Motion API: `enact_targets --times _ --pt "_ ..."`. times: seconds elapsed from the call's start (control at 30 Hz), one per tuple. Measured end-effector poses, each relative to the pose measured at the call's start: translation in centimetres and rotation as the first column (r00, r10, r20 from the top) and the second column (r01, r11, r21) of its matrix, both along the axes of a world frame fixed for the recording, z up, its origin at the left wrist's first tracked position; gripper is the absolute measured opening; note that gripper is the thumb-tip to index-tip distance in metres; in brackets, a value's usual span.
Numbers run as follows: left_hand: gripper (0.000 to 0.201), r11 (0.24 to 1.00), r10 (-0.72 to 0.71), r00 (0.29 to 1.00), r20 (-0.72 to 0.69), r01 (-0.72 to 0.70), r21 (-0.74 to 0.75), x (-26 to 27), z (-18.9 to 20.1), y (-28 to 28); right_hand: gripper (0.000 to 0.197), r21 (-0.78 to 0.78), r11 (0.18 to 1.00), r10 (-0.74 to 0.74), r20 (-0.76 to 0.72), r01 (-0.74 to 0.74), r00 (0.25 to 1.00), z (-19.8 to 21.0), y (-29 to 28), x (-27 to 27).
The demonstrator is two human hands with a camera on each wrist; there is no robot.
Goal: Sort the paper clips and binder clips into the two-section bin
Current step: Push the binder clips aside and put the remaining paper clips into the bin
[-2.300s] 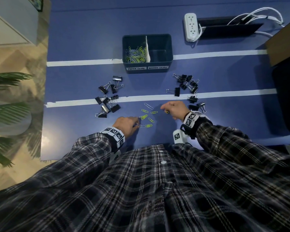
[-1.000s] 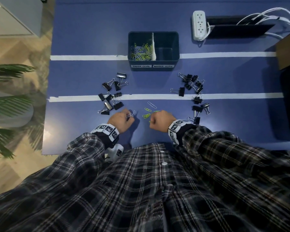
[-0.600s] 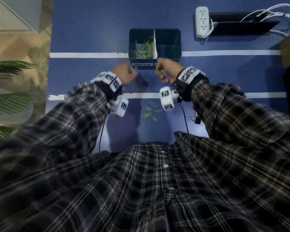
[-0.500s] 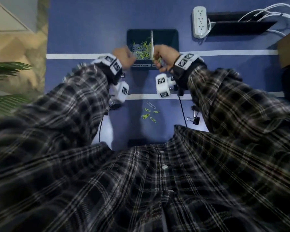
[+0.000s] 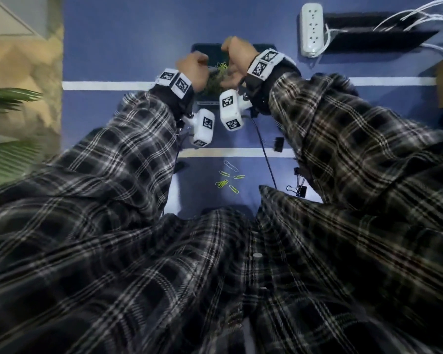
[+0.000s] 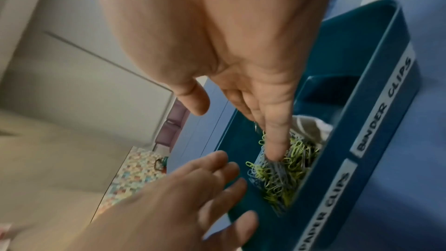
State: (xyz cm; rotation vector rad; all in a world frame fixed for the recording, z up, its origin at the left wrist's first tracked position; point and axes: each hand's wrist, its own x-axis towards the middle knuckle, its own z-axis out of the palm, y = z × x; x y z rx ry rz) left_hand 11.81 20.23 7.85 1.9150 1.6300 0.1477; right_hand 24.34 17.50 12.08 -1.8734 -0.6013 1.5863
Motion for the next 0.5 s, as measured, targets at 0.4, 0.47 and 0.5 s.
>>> enact_targets --times 0.4,0.47,0.5 --pt "0.059 0.812 -0.584 0.812 0.001 0.584 0.010 -5.8 -7.0 -15.5 0.008 -0.251 0.769 0.604 0.588 -0.588 0.538 -8.0 -16.2 -0.2" --pt "0.081 0.726 -0.687 0.718 -0.113 0.683 -0.074 -6.0 -8.2 -17.1 0.040 -0.320 0.705 0.677 0.570 -0.632 0.467 -10.0 -19.0 -0.4" --pt "0.087 0.693 -0.718 0.672 -0.180 0.714 -0.098 -6.0 -8.5 -17.7 0.047 -0.312 0.719 0.663 0.578 -0.621 0.476 -10.4 -20.1 -0.5"
